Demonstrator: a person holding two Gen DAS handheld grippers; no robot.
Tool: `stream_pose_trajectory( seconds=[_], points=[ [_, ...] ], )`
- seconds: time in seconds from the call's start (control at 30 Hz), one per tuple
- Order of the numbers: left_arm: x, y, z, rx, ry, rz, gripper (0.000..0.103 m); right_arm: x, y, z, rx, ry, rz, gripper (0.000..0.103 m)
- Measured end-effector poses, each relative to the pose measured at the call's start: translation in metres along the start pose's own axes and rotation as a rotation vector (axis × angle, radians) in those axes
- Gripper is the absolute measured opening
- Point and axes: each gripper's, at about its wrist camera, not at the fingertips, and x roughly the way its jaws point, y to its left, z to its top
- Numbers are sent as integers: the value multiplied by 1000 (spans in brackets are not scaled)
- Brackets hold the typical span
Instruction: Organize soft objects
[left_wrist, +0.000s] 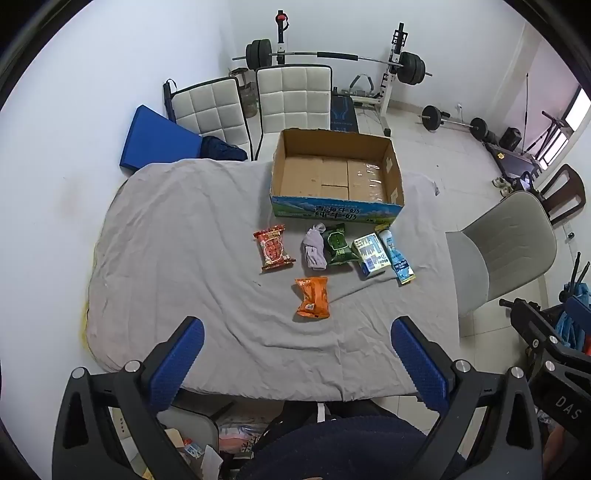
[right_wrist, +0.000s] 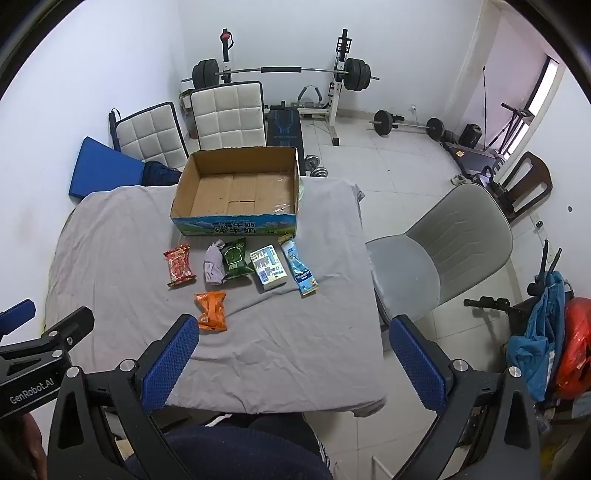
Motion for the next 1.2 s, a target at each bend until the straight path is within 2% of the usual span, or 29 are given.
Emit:
stream_pose_trajectory(
  seconds=[0.17, 1.2],
  points=[
    [-11, 7, -5, -6, -19, -9, 103, 0, -2, -1, 3, 1, 4, 103],
    [-16, 4, -8, -9, -33, -13, 103, 0, 0, -2, -1, -16, -9, 103]
  ],
)
